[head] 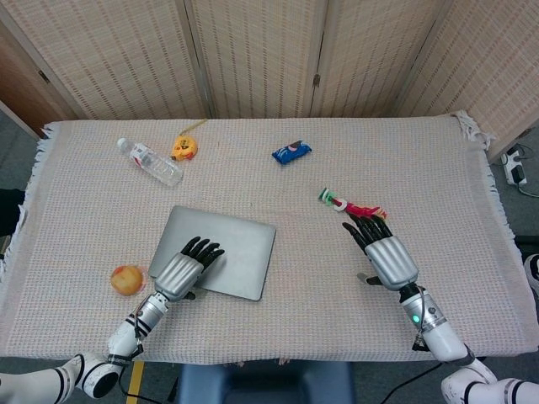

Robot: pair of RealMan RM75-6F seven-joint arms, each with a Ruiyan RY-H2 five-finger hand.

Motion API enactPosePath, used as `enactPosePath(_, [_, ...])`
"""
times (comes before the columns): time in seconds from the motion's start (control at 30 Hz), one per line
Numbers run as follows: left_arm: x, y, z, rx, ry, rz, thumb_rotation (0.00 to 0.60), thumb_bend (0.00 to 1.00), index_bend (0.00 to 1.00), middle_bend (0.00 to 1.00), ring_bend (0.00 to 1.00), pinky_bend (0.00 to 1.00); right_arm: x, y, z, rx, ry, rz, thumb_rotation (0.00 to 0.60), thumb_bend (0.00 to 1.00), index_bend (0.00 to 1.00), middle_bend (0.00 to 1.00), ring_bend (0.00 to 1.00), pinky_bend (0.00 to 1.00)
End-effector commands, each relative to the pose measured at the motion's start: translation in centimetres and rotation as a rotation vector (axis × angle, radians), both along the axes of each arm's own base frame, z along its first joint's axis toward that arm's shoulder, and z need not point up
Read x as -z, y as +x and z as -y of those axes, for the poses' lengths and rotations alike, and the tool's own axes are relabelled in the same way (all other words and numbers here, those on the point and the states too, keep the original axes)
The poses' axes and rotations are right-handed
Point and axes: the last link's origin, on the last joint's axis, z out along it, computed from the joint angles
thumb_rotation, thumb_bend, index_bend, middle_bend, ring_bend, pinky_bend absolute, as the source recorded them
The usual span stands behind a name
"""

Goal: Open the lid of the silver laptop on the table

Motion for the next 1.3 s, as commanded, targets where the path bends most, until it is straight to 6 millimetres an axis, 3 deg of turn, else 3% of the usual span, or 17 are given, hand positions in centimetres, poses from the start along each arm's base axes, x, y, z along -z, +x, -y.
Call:
enactPosePath(0.03, [0.0,0.0,-0.2,0.005,0.026,0.040,0.600,0.35,0.18,0.13,0.08,0.00,0.0,0.0,-0.2,-0.003,0.003,0.003,0.600,0.14,0.00,0.00,0.00,0.00])
enactPosePath(0.43, [0.3,1.2,-1.7,0.018,0.175,0.250,0.600,0.47,0.19,0.16,0.08,0.00,-0.1,0.6,-2.7,-0.053,0.078,0.108,0.600,0.14,0.00,0.00,0.00,0.00])
enactPosePath(0.53, [0.4,1.7,-2.4,0.022,0.208,0.279,0.600,0.47,0.19,0.16,0.07,0.00,0.0,0.7,-3.3,-0.070,0.120,0.138,0.600,0.28,0.00,0.01,0.04,0.00])
enactPosePath(0.7, [0.5,2.9,-3.9,0.018,0.233,0.308,0.600,0.48,0.19,0.16,0.07,0.00,1.1,0.9,-4.7,-0.094,0.290,0.179,0.600,0.70,0.00,0.12,0.14,0.09])
enactPosePath(0.8, [0.4,3.4,-4.4,0.021,0.241,0.309,0.600,0.48,0.19,0.16,0.07,0.00,1.9,1.2,-4.8,-0.098,0.371,0.178,0.600,0.85,0.00,0.15,0.16,0.11])
enactPosePath(1.03, [0.2,4.1,-5.3,0.025,0.258,0.289,0.600,0.48,0.18,0.16,0.06,0.00,4.8,3.4,-3.4,-0.119,0.509,0.117,0.600,0.92,0.00,0.08,0.09,0.00])
enactPosePath(1.3, [0.1,4.5,-5.8,0.031,0.269,0.268,0.600,0.48,0.18,0.16,0.05,0.00,9.1,6.8,-0.6,-0.136,0.576,0.079,0.600,0.92,0.00,0.00,0.00,0.00])
